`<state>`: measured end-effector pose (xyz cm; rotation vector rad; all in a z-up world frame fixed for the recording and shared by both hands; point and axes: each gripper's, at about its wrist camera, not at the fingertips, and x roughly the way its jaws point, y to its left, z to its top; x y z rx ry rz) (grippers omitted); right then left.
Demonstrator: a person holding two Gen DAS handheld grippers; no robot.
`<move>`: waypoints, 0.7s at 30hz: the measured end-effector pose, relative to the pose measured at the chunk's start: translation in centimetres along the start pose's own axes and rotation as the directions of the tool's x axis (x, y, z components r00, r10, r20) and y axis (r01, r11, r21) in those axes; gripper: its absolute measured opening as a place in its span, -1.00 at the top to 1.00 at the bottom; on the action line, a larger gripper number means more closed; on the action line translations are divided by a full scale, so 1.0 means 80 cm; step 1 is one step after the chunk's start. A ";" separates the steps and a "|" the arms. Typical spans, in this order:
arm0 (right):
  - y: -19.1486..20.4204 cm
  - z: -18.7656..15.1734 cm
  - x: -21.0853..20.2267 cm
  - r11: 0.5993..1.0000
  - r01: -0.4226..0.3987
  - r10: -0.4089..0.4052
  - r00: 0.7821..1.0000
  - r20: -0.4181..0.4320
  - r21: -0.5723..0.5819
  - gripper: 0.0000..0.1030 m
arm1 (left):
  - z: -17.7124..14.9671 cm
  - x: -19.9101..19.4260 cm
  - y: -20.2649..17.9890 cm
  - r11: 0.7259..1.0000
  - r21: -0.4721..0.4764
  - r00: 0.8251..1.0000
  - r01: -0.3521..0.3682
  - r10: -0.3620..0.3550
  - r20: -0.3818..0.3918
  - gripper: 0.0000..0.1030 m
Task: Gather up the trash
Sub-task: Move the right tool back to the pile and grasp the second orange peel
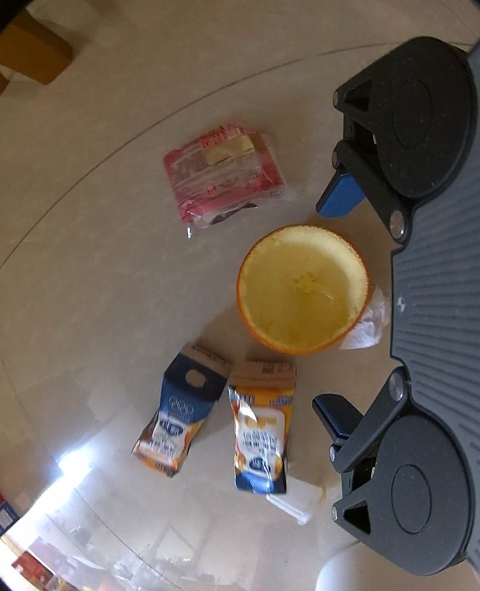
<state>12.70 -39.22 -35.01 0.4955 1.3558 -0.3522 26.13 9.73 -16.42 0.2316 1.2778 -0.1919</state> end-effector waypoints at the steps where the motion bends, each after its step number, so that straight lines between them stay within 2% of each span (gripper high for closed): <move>1: -0.001 0.001 0.004 1.000 0.004 -0.004 1.000 0.000 0.010 -1.00 | 0.000 0.000 0.001 1.000 -0.002 1.000 0.001 -0.001 0.001 0.75; 8: -0.001 0.012 0.021 0.999 0.032 -0.033 0.999 0.019 0.027 -0.98 | 0.000 -0.001 0.002 1.000 -0.007 1.000 0.004 -0.004 0.001 0.75; 16: 0.003 0.022 0.036 0.999 0.031 -0.031 1.000 0.002 0.031 -0.65 | 0.000 -0.002 0.001 1.000 -0.008 1.000 0.002 -0.002 0.001 0.75; 21: -0.005 0.024 0.033 0.998 0.020 -0.020 1.000 0.000 0.057 -0.53 | 0.001 -0.001 0.002 1.000 -0.007 1.000 0.003 -0.003 0.000 0.75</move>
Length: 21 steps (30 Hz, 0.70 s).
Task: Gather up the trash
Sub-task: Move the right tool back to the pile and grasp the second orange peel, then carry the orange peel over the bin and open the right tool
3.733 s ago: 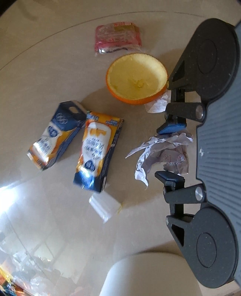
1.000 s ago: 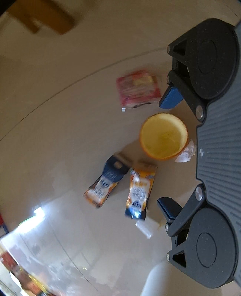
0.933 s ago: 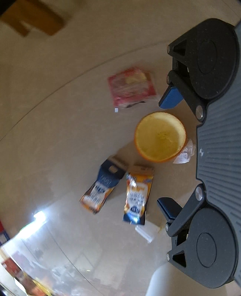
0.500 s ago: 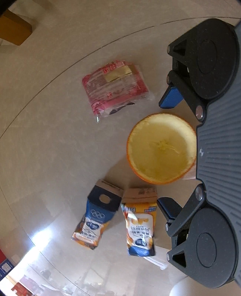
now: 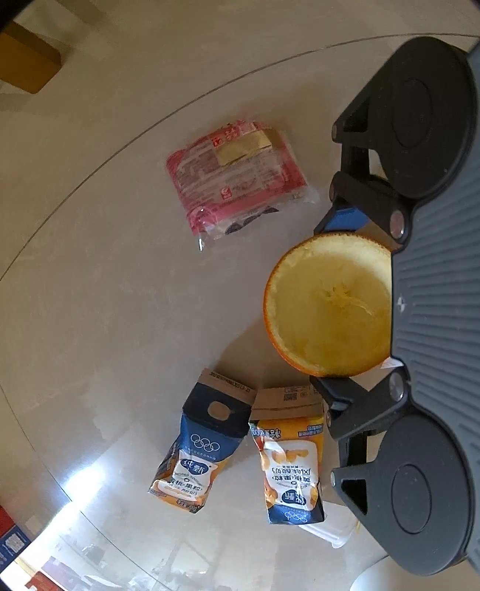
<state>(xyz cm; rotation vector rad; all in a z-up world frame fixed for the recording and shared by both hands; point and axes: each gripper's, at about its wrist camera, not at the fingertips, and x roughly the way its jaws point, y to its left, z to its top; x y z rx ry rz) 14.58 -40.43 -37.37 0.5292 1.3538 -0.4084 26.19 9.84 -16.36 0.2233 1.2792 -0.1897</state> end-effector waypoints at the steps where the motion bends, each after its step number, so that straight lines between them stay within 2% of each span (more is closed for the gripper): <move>1: -0.001 0.000 -0.002 1.000 0.002 -0.002 1.000 -0.002 0.003 -0.52 | 0.000 0.000 0.000 1.000 -0.001 1.000 0.000 0.000 0.000 0.75; 7: 0.005 -0.001 -0.028 1.000 -0.011 0.011 1.000 -0.015 -0.025 -0.50 | 0.000 0.000 0.001 1.000 0.001 1.000 0.002 -0.002 0.001 0.75; 12: 0.025 -0.001 -0.064 0.992 -0.006 0.003 1.000 -0.025 -0.124 -0.50 | 0.000 0.000 0.000 1.000 0.003 1.000 0.001 -0.001 0.001 0.75; 17: 0.053 -0.001 -0.106 0.969 -0.026 0.023 1.000 -0.016 -0.246 -0.50 | 0.001 0.001 -0.001 1.000 0.004 1.000 -0.002 0.002 -0.003 0.75; 21: 0.082 -0.008 -0.158 0.933 -0.062 0.071 0.997 0.013 -0.354 -0.50 | 0.001 0.001 -0.002 1.000 0.006 1.000 -0.003 0.003 -0.003 0.75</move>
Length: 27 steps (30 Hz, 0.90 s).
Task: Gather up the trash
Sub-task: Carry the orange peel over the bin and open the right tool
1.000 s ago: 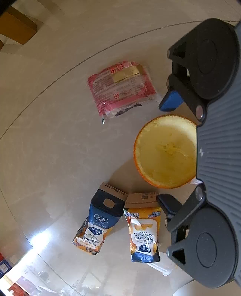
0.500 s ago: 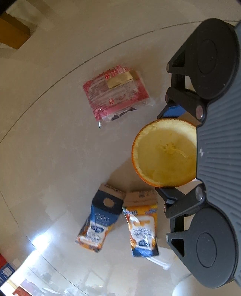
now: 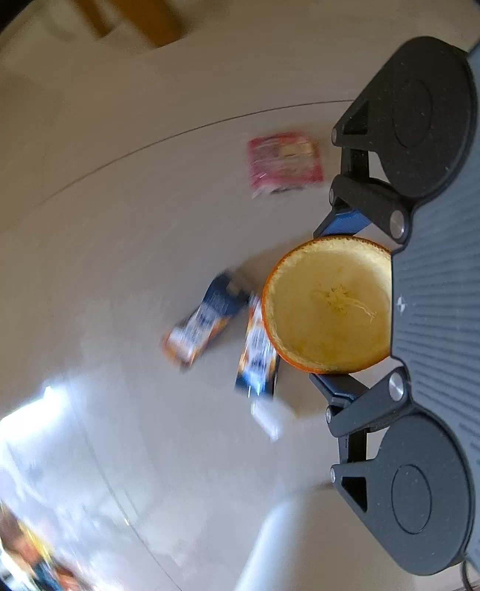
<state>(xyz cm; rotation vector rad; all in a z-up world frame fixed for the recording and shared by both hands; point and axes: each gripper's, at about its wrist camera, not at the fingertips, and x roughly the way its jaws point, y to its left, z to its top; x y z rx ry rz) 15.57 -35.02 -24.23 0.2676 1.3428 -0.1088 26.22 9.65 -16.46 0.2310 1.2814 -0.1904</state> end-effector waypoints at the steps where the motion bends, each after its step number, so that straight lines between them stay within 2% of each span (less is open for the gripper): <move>1: 0.010 0.001 -0.012 1.000 -0.011 0.012 1.000 0.013 -0.029 -0.50 | 0.000 0.000 0.000 1.000 0.002 1.000 -0.001 0.001 0.000 0.75; 6: 0.071 0.006 -0.074 0.978 -0.084 0.096 0.994 0.058 -0.190 -0.50 | 0.000 0.000 0.000 1.000 0.002 1.000 -0.003 0.003 -0.001 0.75; 14: 0.160 0.008 -0.148 0.905 -0.185 0.230 0.970 0.073 -0.383 -0.50 | 0.001 0.000 -0.001 1.000 0.002 1.000 -0.005 0.005 -0.002 0.74; 19: 0.206 0.006 -0.180 0.855 -0.249 0.313 0.947 0.071 -0.455 -0.50 | 0.000 0.000 -0.001 1.000 -0.001 1.000 -0.004 0.004 0.002 0.74; 24: 0.254 0.009 -0.199 0.800 -0.329 0.422 0.903 0.081 -0.502 -0.50 | -0.002 -0.001 0.000 1.000 0.000 1.000 -0.004 0.004 0.003 0.74; 27: 0.284 0.010 -0.202 0.765 -0.360 0.457 0.887 0.057 -0.534 -0.50 | -0.002 -0.001 0.001 1.000 -0.002 1.000 -0.003 0.003 0.001 0.74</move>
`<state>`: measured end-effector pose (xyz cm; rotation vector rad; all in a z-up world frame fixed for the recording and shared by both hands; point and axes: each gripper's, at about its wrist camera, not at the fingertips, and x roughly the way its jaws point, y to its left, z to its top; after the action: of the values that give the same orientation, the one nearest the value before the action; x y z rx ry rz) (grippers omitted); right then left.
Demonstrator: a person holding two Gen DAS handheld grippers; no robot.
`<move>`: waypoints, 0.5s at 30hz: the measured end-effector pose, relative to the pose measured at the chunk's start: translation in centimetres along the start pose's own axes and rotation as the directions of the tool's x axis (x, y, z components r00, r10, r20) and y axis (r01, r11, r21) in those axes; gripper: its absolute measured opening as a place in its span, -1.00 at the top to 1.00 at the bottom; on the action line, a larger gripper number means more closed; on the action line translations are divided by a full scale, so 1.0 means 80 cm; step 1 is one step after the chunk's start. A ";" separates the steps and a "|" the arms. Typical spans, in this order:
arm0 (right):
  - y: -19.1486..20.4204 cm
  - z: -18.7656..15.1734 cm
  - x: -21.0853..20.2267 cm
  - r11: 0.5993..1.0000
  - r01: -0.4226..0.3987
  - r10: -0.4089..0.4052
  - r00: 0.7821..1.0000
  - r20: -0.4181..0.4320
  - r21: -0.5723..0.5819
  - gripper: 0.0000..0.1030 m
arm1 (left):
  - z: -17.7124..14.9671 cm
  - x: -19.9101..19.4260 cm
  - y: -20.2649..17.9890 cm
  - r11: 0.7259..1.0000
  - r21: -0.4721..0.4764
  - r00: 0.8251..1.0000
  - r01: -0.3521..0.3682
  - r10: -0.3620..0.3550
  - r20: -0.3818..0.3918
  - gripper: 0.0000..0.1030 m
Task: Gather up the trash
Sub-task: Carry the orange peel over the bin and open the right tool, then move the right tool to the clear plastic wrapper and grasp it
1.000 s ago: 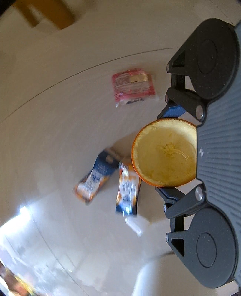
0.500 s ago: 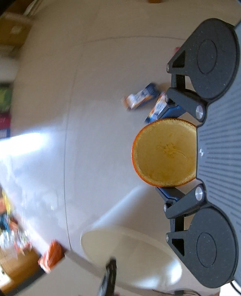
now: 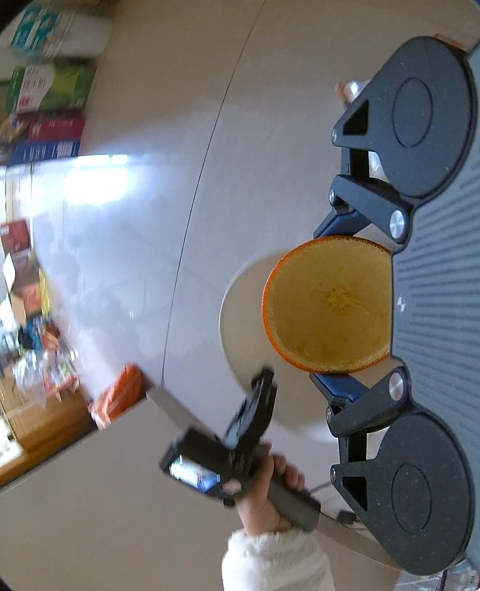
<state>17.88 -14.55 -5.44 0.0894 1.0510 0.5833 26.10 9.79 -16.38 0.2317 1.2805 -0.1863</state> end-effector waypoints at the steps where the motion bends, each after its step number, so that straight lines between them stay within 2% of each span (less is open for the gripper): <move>1: 0.007 0.003 0.005 1.000 -0.005 0.005 1.000 -0.005 -0.016 -0.50 | 0.002 0.000 0.000 1.000 -0.001 1.000 0.000 0.000 0.000 0.74; 3: 0.021 0.006 0.016 0.999 -0.007 0.006 1.000 -0.024 -0.039 -0.53 | 0.002 -0.001 -0.001 1.000 0.000 1.000 0.001 -0.001 0.002 0.74; 5: 0.030 0.007 0.021 0.998 -0.020 0.018 0.999 -0.034 -0.061 -0.64 | 0.002 -0.002 0.000 1.000 0.001 1.000 0.003 -0.003 0.003 0.74; 7: 0.037 0.009 0.018 0.997 -0.036 0.034 0.999 -0.035 -0.065 -0.88 | 0.002 -0.002 0.000 1.000 -0.002 1.000 0.005 -0.005 0.004 0.74; 10: 0.036 0.007 0.011 0.996 -0.043 0.043 0.999 -0.009 -0.075 -0.89 | 0.001 -0.002 0.000 1.000 -0.001 1.000 0.005 -0.005 0.004 0.74; 15: 0.018 0.008 0.003 0.999 -0.007 0.008 1.000 0.014 -0.051 -0.89 | 0.000 -0.002 0.002 1.000 -0.004 1.000 0.009 -0.009 0.006 0.75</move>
<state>17.91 -13.07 -4.77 0.0530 1.0218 0.6148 26.10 9.90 -16.19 0.2217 1.2757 -0.1913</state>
